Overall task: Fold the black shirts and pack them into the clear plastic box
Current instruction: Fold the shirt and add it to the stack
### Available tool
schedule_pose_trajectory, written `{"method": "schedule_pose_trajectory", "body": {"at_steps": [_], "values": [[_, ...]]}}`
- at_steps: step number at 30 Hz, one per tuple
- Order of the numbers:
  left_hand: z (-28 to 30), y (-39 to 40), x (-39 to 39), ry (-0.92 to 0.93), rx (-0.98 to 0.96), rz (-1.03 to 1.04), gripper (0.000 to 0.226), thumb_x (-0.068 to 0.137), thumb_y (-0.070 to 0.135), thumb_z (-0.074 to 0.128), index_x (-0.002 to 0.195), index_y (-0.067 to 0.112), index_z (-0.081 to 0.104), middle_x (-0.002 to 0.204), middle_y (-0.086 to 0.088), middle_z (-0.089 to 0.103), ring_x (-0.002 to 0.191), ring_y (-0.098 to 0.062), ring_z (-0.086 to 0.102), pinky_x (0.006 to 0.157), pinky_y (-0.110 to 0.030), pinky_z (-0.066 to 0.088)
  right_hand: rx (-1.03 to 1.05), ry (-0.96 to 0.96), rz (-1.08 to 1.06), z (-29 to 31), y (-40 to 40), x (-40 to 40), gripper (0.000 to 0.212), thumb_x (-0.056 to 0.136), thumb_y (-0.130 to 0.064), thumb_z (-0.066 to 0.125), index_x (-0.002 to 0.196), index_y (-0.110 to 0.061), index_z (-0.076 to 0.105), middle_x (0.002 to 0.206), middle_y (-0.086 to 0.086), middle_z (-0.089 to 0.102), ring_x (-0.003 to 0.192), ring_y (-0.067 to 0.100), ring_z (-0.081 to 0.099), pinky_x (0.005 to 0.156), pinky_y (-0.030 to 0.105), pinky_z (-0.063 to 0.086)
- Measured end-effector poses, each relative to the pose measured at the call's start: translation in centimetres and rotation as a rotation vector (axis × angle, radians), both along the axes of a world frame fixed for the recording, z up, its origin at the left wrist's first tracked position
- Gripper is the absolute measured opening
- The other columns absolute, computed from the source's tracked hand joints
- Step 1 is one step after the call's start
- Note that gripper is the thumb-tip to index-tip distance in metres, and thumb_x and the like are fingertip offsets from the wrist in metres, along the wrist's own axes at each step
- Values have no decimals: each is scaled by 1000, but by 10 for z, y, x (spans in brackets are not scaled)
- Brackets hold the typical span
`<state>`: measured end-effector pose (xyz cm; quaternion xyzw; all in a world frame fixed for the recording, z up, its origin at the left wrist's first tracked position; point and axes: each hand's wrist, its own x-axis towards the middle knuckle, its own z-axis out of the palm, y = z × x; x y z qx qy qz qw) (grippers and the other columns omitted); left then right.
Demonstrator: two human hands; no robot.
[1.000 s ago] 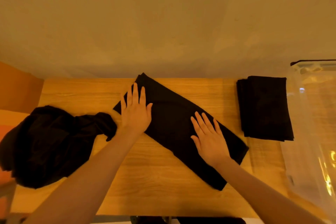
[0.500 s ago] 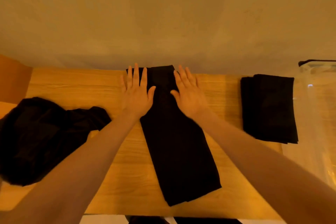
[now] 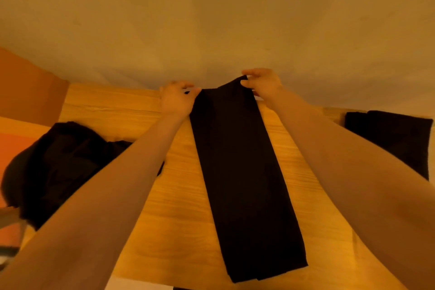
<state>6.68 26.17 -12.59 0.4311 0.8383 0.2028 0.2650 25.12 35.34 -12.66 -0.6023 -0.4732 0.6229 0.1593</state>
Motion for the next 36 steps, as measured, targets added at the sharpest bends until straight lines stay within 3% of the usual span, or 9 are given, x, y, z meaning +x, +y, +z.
{"method": "schedule_pose_trajectory", "body": {"at_steps": [4,11,17,22,24,29,32,34,36], "values": [[6,15,-6,-49,-149,-74,25,89,32,60,103,13,67,99,5,57,92,-10,52,74,-26,40,-49,4,2,-8,5,0,17,89,-6,60,105,-6,64,92,2,62,93,17,61,70,19,49],[2,18,-7,-156,-112,-45,15,91,29,57,92,16,65,95,-1,64,95,-17,59,85,-32,47,-160,70,147,-2,13,1,13,93,-12,53,82,-17,59,87,-1,60,91,13,57,82,32,47],[8,17,-11,-244,-21,18,14,94,21,52,95,11,63,95,-3,61,91,-14,56,84,-32,46,-293,194,109,-5,19,-2,15,94,-6,50,81,-12,56,83,2,60,78,13,60,63,23,51],[-2,14,-11,2,23,-77,20,95,23,51,100,6,63,95,0,60,86,-10,52,73,-25,42,-90,-15,74,-23,21,-12,13,89,-3,58,78,-10,59,81,4,59,83,18,59,81,30,51],[-6,10,-7,98,56,-93,20,94,21,51,100,6,61,100,-5,62,87,-15,55,72,-28,43,41,-144,83,-24,20,-14,6,88,-4,59,89,-9,63,88,3,61,92,18,58,84,29,51],[-7,-23,29,355,214,-123,37,92,25,44,122,5,51,126,-16,52,117,-33,46,97,-42,37,507,-321,85,-5,-30,0,36,94,-8,47,130,-9,49,135,10,49,122,21,48,96,24,40],[-13,-71,71,345,160,-374,53,92,33,33,136,6,41,145,-16,38,135,-31,33,110,-43,22,843,-421,385,-1,-86,18,42,95,-12,47,136,-4,45,144,16,41,133,30,38,111,37,30],[-22,-100,86,417,35,-478,59,92,39,29,141,8,35,150,-15,31,139,-29,25,110,-47,16,774,-595,741,1,-115,30,51,99,-25,39,146,-11,25,155,9,18,144,24,14,118,41,13],[-30,-115,86,475,-55,-499,63,92,44,23,145,11,28,152,-13,25,141,-25,12,110,-47,11,681,-748,860,-4,-134,42,57,100,-37,27,149,-18,3,158,2,-4,144,19,-9,117,39,-5]]}}
